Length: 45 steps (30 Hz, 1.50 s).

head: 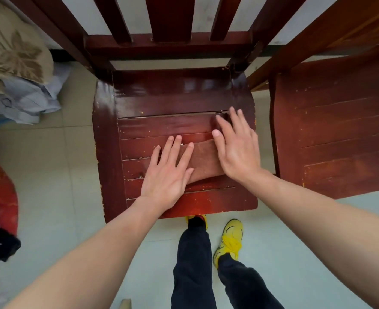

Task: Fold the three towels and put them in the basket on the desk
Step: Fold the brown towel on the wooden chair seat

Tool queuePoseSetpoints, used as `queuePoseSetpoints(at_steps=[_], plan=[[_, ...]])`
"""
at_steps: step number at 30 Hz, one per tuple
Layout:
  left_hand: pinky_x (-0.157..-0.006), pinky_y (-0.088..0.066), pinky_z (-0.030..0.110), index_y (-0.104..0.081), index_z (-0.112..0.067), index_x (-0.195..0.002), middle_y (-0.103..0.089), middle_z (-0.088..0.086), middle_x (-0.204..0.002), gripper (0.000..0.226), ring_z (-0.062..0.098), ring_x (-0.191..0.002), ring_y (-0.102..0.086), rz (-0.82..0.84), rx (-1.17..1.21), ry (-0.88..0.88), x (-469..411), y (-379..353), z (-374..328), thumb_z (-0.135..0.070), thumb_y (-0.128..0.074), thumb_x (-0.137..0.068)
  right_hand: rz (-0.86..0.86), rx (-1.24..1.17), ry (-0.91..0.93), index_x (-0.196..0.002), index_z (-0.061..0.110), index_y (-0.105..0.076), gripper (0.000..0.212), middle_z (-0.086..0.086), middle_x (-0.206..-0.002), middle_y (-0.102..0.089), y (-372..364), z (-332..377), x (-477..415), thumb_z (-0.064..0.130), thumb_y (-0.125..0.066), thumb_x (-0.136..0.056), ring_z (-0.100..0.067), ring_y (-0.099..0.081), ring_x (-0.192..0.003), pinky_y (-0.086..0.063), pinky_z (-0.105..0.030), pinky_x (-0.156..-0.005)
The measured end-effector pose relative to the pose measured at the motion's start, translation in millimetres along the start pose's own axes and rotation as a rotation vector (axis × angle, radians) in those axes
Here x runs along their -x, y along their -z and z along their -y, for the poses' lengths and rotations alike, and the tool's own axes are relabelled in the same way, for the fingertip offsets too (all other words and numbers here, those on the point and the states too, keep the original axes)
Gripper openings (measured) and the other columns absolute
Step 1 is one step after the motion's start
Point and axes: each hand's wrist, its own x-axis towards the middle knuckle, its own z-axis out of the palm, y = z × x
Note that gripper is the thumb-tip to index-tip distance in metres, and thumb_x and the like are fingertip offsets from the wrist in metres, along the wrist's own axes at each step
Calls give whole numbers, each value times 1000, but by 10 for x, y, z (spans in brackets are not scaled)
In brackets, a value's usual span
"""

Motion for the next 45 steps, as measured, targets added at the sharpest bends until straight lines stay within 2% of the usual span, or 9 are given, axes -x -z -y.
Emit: queuePoseSetpoints(at_steps=[4,18,22,25,27,32,39,42,45], plan=[[-116,-24,52,-19,-11,-151,-22,17,-158,63,31,-147,-15,-5,-3,23,5,-86,49,-47,-24,-100,47,155,7,-151,26,-31,57,-4,-163,-15,-229,-194,-18,51,-17,-102,-20,-4,-151,-14,-49,-120],[-119,-19,47,-11,-14,-152,-11,12,-161,66,27,-149,-8,0,54,114,193,149,169,-52,-19,-99,105,313,47,-152,27,-26,61,-9,-163,-15,-31,-114,-74,55,-13,-99,-26,-6,-151,-15,-52,-119],[-105,-36,50,-45,-6,-139,-38,19,-149,57,36,-136,-36,-99,134,392,614,249,643,-40,-28,-97,53,294,402,-150,26,-31,58,-10,-161,-20,95,281,21,54,-26,-100,-27,-12,-150,-16,-52,-118],[-96,-40,49,-52,-5,-131,-47,20,-140,55,38,-125,-46,-94,131,471,871,208,864,-37,-28,-94,215,393,742,-152,28,-28,59,-11,-162,-17,-172,518,86,57,-28,-100,-29,-11,-150,-12,-54,-118],[-94,-41,49,-53,-5,-129,-50,20,-137,54,38,-122,-48,-105,149,488,977,166,920,-37,-28,-93,280,473,795,-152,29,-28,60,-11,-162,-16,-351,507,45,58,-26,-99,-30,-12,-150,-17,-57,-117],[-93,-41,46,-55,-7,-126,-52,18,-134,44,35,-121,-49,-141,191,528,1178,-28,982,-31,-38,-93,306,521,745,-150,29,-34,62,-10,-161,-21,-567,472,-10,59,-27,-97,-30,-15,-150,-22,-56,-115],[-93,-44,46,-59,-8,-121,-55,15,-130,39,33,-118,-52,-167,280,519,1025,165,630,-29,-43,-93,338,419,621,-155,30,-16,69,-4,-163,-15,-192,530,1,67,-18,-96,-21,-4,-151,-10,-50,-120],[-100,-40,42,-56,-11,-128,-50,11,-138,37,29,-126,-46,-183,333,425,706,359,334,-31,-46,-98,276,312,487,-153,26,-25,72,0,-159,-28,171,247,-31,68,-23,-94,-16,-15,-149,-15,-43,-118],[-110,-30,40,-38,-17,-144,-31,7,-154,53,24,-139,-29,-116,381,344,284,487,149,-41,-44,-98,349,306,396,-152,27,-27,76,-1,-152,-40,424,-32,-68,71,-36,-90,-18,-33,-141,-26,-39,-111]])
